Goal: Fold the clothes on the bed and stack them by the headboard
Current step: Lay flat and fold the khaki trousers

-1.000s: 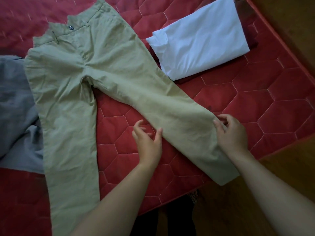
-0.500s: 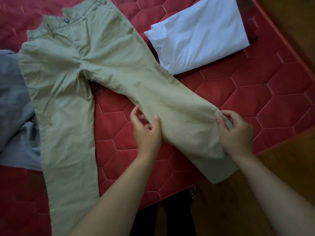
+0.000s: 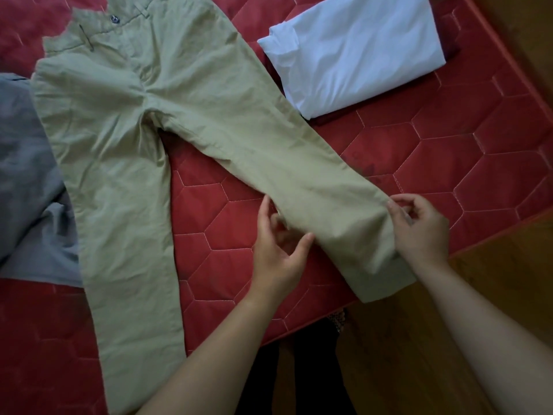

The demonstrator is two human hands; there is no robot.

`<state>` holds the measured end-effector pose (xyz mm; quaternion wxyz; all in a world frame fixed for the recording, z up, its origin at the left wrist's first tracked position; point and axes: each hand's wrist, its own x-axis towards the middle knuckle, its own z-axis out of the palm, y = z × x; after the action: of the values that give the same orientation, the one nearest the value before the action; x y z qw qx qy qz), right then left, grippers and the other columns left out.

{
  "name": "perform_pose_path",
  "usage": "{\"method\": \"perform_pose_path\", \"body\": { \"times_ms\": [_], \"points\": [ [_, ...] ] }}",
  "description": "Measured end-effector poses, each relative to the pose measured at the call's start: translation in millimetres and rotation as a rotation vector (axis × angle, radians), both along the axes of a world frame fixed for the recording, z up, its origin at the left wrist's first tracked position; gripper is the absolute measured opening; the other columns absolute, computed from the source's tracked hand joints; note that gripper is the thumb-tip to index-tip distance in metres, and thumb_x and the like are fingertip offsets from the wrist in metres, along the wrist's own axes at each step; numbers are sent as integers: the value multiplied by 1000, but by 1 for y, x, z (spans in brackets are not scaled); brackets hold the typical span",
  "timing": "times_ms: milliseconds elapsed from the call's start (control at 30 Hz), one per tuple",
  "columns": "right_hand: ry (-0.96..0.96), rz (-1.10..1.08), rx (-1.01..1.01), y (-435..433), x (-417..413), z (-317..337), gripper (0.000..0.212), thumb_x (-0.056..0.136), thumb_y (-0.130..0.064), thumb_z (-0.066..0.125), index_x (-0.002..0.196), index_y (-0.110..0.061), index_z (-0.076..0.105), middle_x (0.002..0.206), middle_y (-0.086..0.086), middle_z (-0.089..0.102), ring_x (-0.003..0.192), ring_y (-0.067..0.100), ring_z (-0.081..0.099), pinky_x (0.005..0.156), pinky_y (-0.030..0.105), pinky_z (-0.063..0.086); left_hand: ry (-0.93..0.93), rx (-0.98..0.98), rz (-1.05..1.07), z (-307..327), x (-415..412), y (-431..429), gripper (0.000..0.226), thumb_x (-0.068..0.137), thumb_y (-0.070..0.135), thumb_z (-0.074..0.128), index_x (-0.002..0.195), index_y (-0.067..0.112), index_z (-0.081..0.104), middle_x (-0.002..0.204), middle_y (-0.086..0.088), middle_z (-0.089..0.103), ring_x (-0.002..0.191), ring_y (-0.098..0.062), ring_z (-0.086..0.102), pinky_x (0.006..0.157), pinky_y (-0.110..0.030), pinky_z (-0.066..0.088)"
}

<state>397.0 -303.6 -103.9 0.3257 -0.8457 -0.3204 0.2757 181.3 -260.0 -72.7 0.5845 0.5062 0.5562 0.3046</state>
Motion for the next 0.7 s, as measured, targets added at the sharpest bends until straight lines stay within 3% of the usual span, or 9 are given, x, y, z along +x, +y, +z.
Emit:
{"method": "perform_pose_path", "body": {
  "times_ms": [100,200,300,367,433,533,700],
  "points": [
    [-29,-33,101,3,2,10,3,85,-35,64,86,-35,62,70,-17,58,64,-5,56,53,8,41,51,274,-41,12,-4,10,84,82,16,68,147,32,17,96,17,56,72,-11,64,62,-17,52],
    [-68,-27,92,7,5,14,6,84,-38,64,88,-34,61,70,-18,58,64,-7,55,51,8,38,227,229,-7,9,-9,12,69,84,8,59,140,38,32,97,5,57,57,-13,55,50,-21,46],
    [-47,69,-133,10,5,2,22,86,-37,62,103,-23,61,77,-12,57,69,5,55,58,21,38,533,-96,-153,-7,-21,-1,65,87,10,55,143,32,30,118,-9,55,96,-21,60,75,-21,44],
    [43,146,-289,14,4,-7,39,87,-39,61,118,-16,55,85,-7,58,77,14,55,67,29,42,692,-199,-254,-15,-27,-3,62,90,29,55,144,35,25,126,-8,46,103,-20,55,85,-26,45],
    [78,221,-333,22,-1,-12,48,86,-42,60,125,-16,50,96,-4,60,85,16,57,75,34,47,811,-77,-248,-19,-28,8,58,89,39,54,142,34,30,134,-7,36,112,-20,47,92,-28,42],
    [21,296,-286,48,-13,-13,46,85,-38,62,125,-18,51,111,-2,59,98,18,58,82,35,48,852,75,-284,-26,-25,40,54,88,36,55,139,30,38,141,-6,31,124,-26,37,98,-38,40],
    [-149,315,-150,67,-43,-10,21,84,-21,60,104,-18,61,100,-1,64,89,18,59,71,27,42,1008,107,-518,-38,-38,74,49,86,34,56,133,31,43,135,-1,38,123,-22,38,97,-45,41]
  ]
}}
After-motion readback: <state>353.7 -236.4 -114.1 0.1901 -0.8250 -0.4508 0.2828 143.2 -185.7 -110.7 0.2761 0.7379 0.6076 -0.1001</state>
